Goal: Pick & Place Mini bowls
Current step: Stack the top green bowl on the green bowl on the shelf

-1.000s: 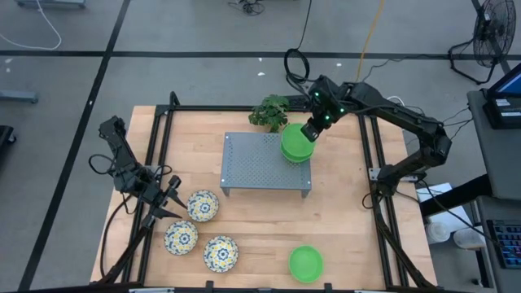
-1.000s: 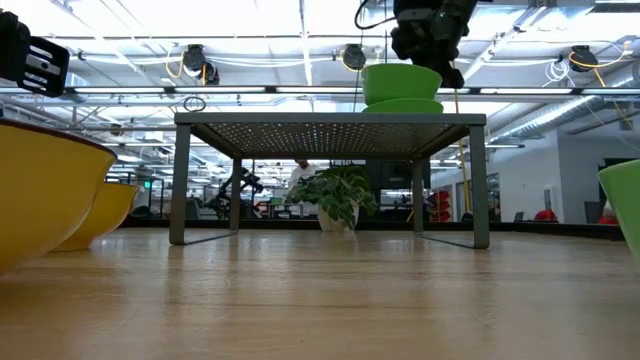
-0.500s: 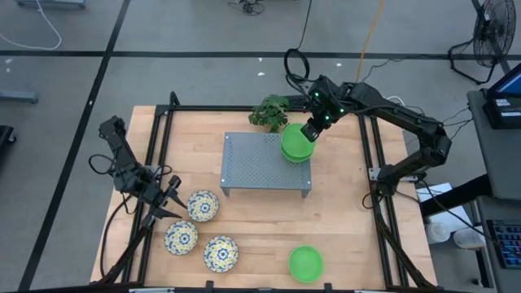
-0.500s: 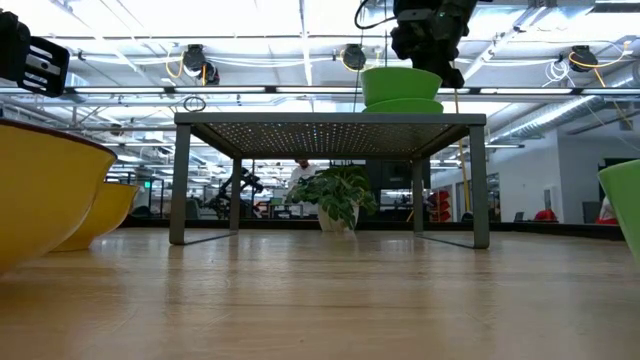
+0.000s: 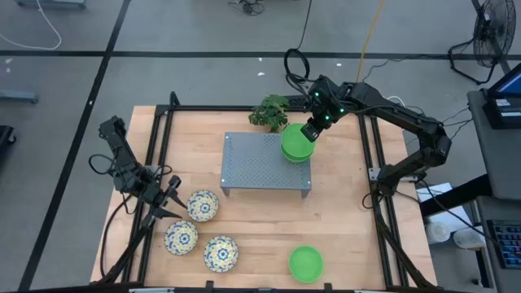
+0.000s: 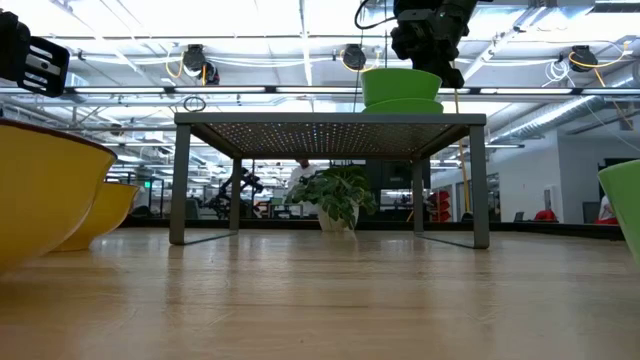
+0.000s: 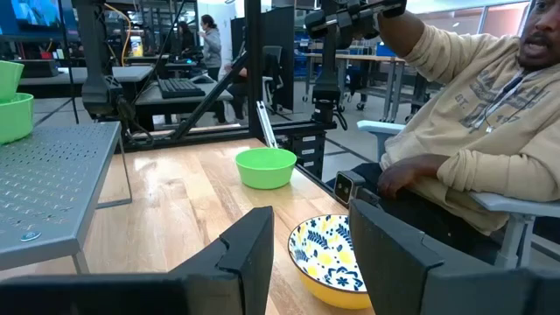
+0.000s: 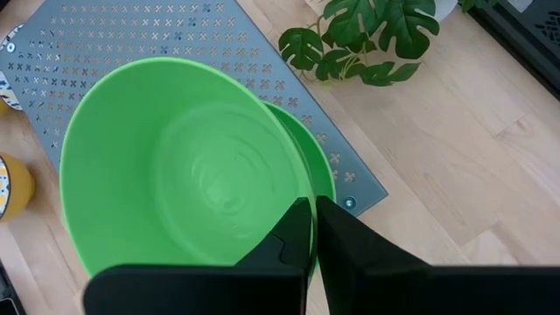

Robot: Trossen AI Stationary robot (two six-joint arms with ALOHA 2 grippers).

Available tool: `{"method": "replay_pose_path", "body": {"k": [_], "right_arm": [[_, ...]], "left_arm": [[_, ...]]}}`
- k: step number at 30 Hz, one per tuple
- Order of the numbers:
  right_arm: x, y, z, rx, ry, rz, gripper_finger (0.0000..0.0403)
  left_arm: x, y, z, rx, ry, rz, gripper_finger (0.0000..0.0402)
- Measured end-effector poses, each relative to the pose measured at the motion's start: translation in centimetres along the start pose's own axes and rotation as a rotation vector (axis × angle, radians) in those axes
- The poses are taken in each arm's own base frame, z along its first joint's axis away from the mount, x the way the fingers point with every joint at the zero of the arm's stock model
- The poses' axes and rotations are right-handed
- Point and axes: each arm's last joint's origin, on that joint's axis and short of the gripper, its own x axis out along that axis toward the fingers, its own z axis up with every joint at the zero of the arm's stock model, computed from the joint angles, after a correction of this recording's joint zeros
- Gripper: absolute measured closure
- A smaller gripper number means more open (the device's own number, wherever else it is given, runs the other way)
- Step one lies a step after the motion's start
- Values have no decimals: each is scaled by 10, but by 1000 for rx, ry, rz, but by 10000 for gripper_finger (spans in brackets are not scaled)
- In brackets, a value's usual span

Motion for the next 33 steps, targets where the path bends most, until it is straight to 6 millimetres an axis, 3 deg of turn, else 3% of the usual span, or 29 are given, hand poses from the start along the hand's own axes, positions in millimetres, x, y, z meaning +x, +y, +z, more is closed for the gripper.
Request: {"method": "replay_pose_path", "body": {"k": [7, 22, 33], "right_arm": [[0, 0, 0, -15, 2, 0, 385], [0, 0, 1, -14, -15, -18, 258], [-1, 1, 4, -25, -46, 19, 245]], "left_arm": [[0, 0, 0, 0, 0, 0, 249], [0, 0, 0, 0, 0, 0, 249], [0, 0, 0, 0, 0, 0, 249]]}}
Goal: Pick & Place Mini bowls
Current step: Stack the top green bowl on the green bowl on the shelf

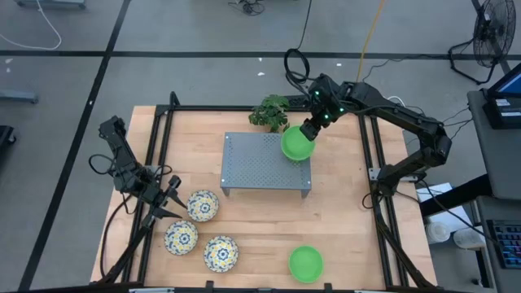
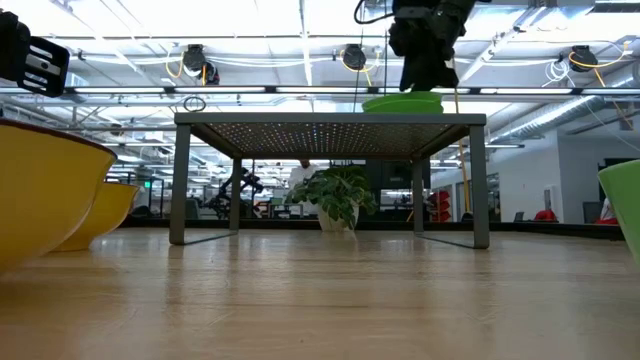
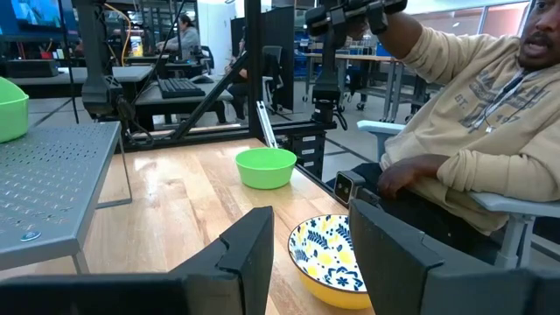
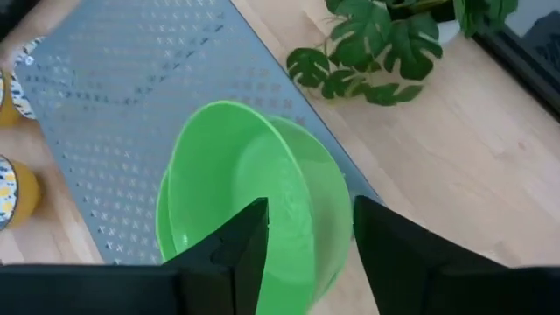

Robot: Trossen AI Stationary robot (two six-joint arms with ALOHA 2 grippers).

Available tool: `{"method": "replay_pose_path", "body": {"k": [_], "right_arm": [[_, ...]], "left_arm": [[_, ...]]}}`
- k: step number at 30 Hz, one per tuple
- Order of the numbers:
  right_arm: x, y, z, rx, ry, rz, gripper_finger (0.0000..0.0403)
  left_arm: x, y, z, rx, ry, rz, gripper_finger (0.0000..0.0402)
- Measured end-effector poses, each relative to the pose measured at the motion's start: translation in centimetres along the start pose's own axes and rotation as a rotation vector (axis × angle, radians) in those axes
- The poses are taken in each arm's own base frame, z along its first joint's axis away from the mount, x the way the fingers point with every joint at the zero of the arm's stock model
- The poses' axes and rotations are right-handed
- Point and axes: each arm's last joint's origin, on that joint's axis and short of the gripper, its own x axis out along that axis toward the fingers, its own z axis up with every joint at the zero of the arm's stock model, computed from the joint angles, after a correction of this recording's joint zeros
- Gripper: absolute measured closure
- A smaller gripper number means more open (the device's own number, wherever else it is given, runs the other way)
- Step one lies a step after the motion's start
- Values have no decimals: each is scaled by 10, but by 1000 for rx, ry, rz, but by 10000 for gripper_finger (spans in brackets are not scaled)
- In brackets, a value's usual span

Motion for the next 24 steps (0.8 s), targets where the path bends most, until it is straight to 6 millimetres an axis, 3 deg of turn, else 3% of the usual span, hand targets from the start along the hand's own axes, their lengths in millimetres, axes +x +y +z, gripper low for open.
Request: {"method": "replay_pose_path", "body": {"k": [7, 15, 24], "right_arm": [[-14, 5, 4, -28, -118, 43, 251], [-30, 10, -4, -19, -111, 187, 252], [-1, -2, -22, 26, -9, 158, 252]], "left_arm": [[0, 0, 0, 0, 0, 0, 249], [0, 0, 0, 0, 0, 0, 249], [0, 0, 0, 0, 0, 0, 249]]}}
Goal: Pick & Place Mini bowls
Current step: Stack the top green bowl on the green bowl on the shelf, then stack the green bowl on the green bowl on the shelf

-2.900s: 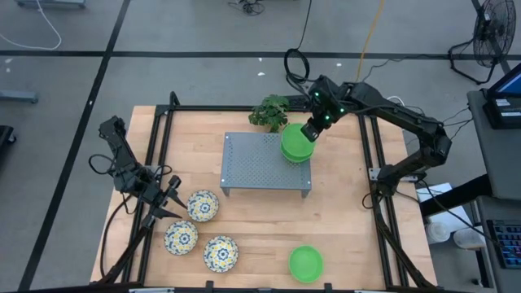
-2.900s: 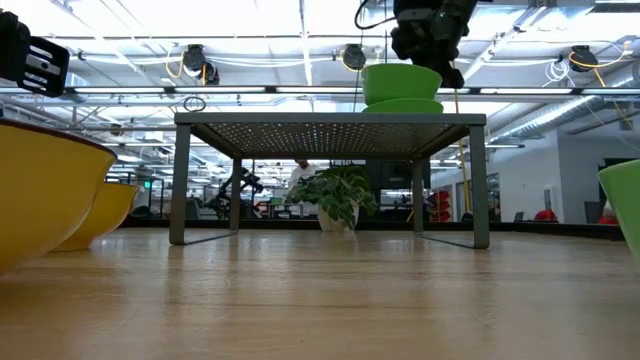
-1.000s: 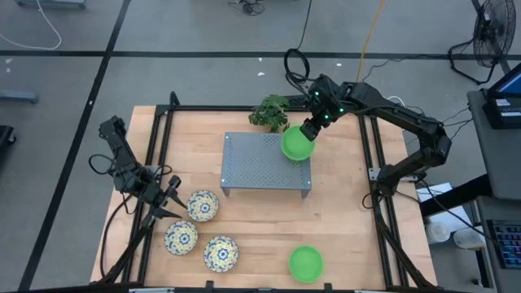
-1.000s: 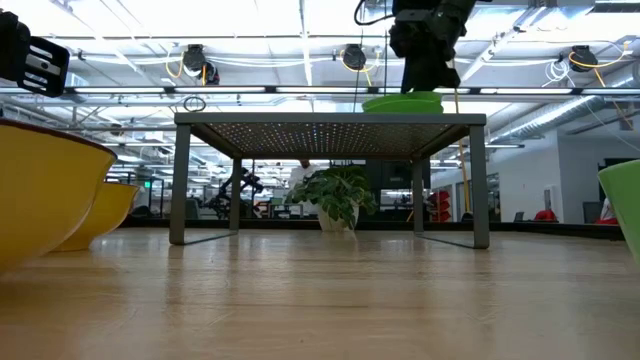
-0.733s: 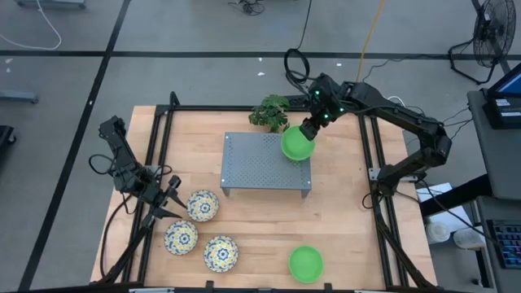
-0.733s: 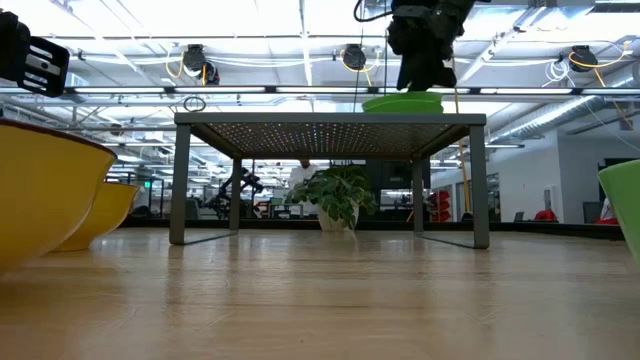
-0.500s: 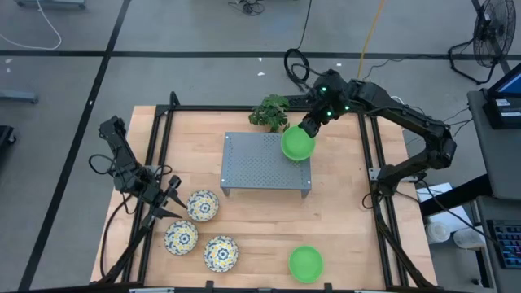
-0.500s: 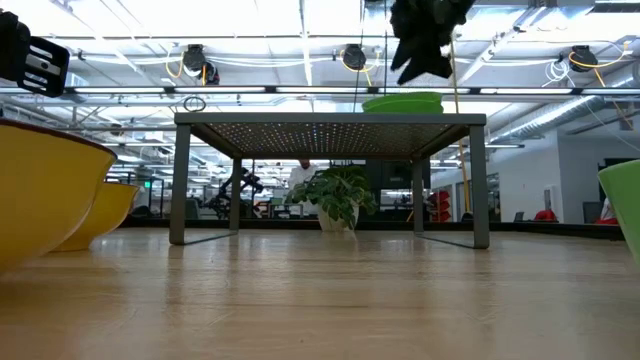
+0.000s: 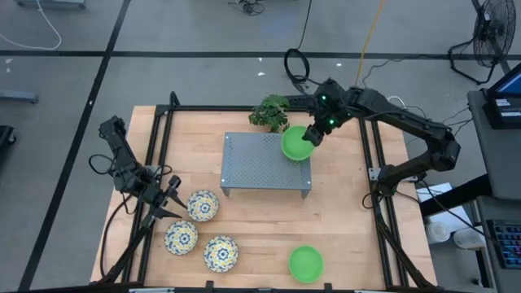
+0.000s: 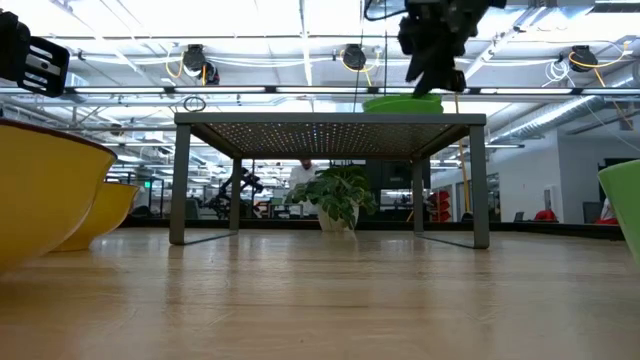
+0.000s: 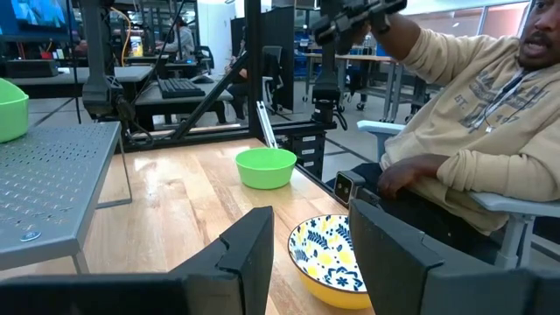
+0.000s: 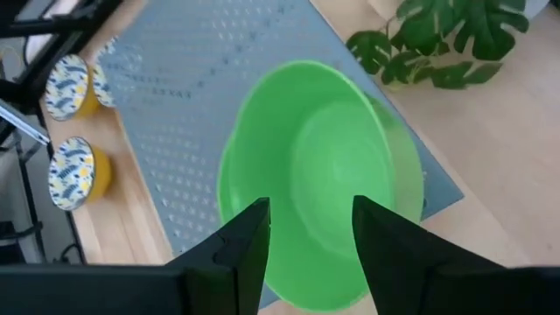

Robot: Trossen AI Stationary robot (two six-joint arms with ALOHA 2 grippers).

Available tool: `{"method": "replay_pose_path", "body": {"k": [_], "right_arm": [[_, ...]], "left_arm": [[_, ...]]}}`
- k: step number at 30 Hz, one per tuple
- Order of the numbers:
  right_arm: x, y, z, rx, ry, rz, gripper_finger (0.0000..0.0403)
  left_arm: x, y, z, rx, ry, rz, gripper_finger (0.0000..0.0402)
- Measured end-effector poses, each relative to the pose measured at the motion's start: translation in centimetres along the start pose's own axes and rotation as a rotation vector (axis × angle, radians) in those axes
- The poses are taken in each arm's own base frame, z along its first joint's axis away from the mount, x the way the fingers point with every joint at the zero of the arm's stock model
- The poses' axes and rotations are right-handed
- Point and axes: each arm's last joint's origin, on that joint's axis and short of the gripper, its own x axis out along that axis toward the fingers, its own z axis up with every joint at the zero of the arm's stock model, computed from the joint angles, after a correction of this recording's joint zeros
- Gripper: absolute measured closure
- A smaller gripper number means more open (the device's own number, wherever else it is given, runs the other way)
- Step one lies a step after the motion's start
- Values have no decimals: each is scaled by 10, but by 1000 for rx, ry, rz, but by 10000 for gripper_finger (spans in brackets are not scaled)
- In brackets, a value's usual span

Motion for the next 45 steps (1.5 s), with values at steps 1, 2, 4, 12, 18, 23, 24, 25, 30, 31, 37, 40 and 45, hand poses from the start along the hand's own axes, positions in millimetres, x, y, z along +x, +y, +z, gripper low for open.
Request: {"method": "replay_pose_path", "body": {"k": [1, 2, 4, 12, 18, 23, 24, 25, 30, 31, 37, 40, 45], "right_arm": [[3, -2, -1, -2, 3, -2, 252], [6, -4, -3, 0, 9, -4, 252], [10, -6, -4, 1, 9, -5, 252], [8, -2, 1, 4, -45, 50, 252], [4, 13, 3, -69, -65, 255, 252], [-2, 46, -3, -273, -71, 516, 252], [-3, 54, -7, -312, -66, 553, 252], [-4, 62, -11, -352, -57, 589, 252], [-3, 112, -41, -538, -13, 677, 252], [-1, 122, -48, -568, -3, 670, 252], [8, 179, -107, -746, 23, 528, 252], [11, 196, -139, -804, 48, 405, 252], [17, 210, -184, -770, 44, 229, 252]], "left_arm": [[0, 0, 0, 0, 0, 0, 249], [0, 0, 0, 0, 0, 0, 249], [0, 0, 0, 0, 0, 0, 249], [0, 0, 0, 0, 0, 0, 249], [0, 0, 0, 0, 0, 0, 249], [0, 0, 0, 0, 0, 0, 250], [0, 0, 0, 0, 0, 0, 249], [0, 0, 0, 0, 0, 0, 249], [0, 0, 0, 0, 0, 1, 249], [0, 0, 0, 0, 0, -1, 249], [0, 0, 0, 0, 1, 0, 249], [0, 0, 0, 0, 1, 0, 249], [0, 0, 0, 0, 0, 0, 249]]}}
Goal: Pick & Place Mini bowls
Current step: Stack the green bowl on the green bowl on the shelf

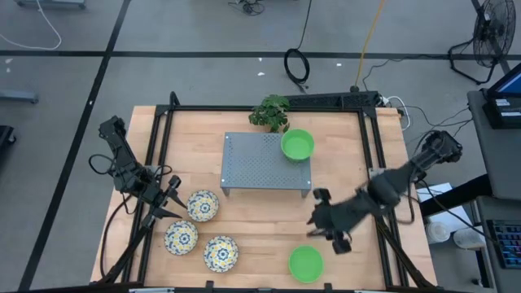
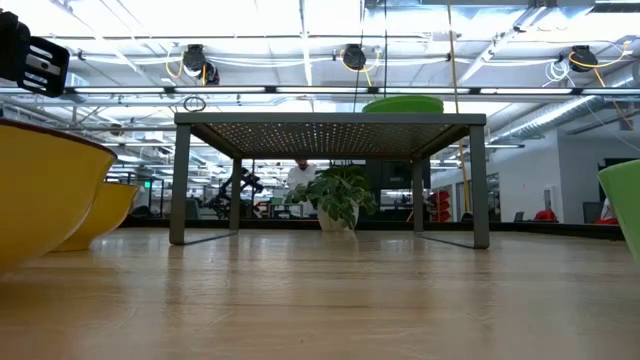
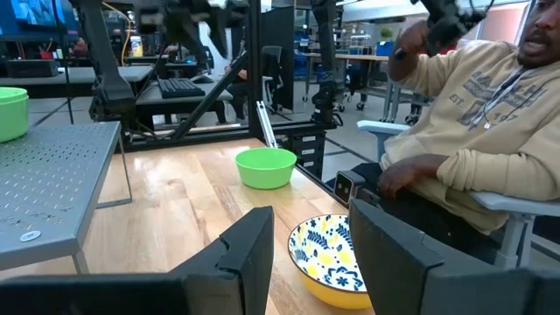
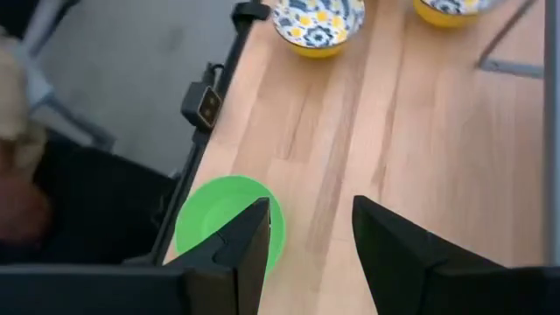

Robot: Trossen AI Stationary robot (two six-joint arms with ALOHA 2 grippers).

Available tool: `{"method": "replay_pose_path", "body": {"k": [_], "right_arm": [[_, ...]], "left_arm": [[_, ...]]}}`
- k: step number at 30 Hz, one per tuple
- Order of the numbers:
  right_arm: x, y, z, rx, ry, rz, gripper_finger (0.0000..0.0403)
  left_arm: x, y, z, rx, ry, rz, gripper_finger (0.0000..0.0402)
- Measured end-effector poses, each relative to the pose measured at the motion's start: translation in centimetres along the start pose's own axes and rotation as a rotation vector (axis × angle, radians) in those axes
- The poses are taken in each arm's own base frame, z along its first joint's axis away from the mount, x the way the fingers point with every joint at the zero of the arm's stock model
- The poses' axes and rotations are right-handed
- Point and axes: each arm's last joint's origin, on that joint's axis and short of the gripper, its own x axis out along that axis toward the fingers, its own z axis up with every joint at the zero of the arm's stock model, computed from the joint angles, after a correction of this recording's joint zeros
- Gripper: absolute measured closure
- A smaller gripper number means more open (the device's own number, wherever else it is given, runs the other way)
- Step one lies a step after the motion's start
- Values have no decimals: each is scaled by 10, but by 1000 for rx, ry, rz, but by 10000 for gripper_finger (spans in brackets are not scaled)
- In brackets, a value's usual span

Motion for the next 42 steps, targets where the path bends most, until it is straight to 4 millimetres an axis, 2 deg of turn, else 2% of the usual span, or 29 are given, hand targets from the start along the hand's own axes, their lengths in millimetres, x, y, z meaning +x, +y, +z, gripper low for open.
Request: {"method": "replay_pose_path", "body": {"k": [3, 6, 14, 20, 24, 30, 36, 42], "right_arm": [[13, 12, -18, 71, 33, -49, 252], [25, 15, -36, 136, 61, -68, 252], [67, 11, -83, 129, 56, -36, 252], [85, 4, -105, 213, 14, -13, 252], [96, 11, -109, 214, 38, -12, 252], [116, 27, -99, 139, 121, 6, 252], [130, 26, -102, 119, 220, -93, 252], [146, 25, -112, 114, 285, -107, 252]], "left_arm": [[0, 0, 0, 0, 1, 0, 249], [0, 0, 0, 0, 0, 0, 249], [0, 0, 0, 0, 0, 0, 249], [0, 0, 0, 0, 0, 0, 249], [0, 0, 0, 0, 0, 0, 249], [0, 0, 0, 0, 0, 0, 249], [0, 0, 0, 0, 1, 0, 249], [0, 0, 0, 1, 0, 0, 249]]}}
